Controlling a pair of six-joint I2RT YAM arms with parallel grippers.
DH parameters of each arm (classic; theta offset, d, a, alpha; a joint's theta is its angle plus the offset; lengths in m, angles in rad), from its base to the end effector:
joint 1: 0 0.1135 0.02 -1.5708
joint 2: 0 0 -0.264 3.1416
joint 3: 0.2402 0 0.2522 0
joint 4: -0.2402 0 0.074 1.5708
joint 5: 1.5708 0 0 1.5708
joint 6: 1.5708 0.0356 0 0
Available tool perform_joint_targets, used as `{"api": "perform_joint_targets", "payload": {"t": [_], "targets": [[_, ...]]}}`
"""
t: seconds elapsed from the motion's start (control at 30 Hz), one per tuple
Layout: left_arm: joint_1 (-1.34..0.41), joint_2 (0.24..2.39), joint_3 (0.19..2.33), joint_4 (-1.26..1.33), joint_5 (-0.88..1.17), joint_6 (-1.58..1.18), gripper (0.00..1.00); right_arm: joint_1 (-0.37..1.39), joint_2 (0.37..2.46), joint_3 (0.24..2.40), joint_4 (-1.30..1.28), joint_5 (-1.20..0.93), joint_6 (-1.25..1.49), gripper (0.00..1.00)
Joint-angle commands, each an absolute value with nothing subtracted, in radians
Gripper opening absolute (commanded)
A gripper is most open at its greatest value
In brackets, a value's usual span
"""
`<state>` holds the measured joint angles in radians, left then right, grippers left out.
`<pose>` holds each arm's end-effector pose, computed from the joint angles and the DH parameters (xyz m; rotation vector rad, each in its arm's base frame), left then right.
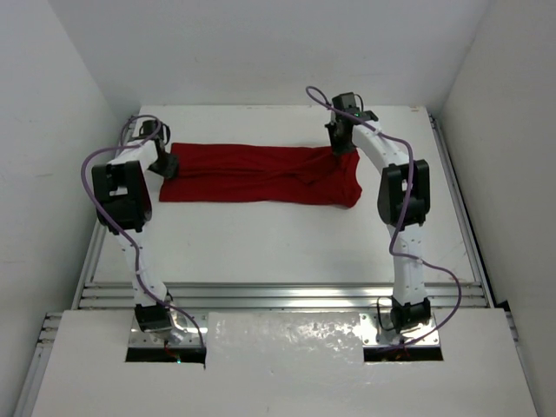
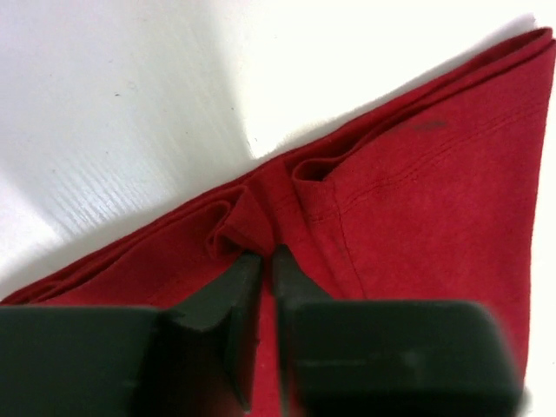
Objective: Fold and stack the t-shirts
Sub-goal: Fold the other side of the tshirt into a rectangle
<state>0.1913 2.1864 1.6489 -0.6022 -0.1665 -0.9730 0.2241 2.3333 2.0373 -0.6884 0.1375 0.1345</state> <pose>0.4497 0.0931 0.1560 -1.5150 2.2125 -0.0168 0.5028 0.1096 0.1993 -0.0610 2.5408 -0.0354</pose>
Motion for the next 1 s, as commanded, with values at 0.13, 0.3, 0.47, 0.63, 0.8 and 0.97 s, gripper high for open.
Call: {"api": "perform_joint_targets", "payload": {"t": [0.13, 0.3, 0.47, 0.63, 0.8, 0.97], "targets": [[0.207, 2.106, 1.614, -0.512, -0.184, -0.966, 0.85, 0.218, 2.341, 2.114, -0.603, 0.12, 0.136, 0.01], [0.18, 1.944, 1.553, -0.499, -0.264, -0.944, 0.94, 0.215, 2.387, 2.149, -0.577, 0.124, 0.198, 0.64], [-0.003, 1.771, 1.455, -0.6, -0.509, -0.956, 0.98, 0.161, 2.431, 2.244, -0.655, 0.153, 0.389, 0.75], [-0.083, 1.632, 1.22, -0.477, -0.486, -0.943, 0.99, 0.186, 2.059, 1.774, -0.444, -0.003, 0.293, 0.8], [-0.092, 1.684, 1.199, -0.401, -0.329, -0.841, 0.98, 0.178, 1.824, 1.36, -0.402, -0.003, 0.331, 0.84], [-0.172, 1.831, 1.374, -0.451, -0.302, -0.819, 0.96, 0.179, 1.752, 1.16, -0.244, -0.143, 0.295, 0.58]]}}
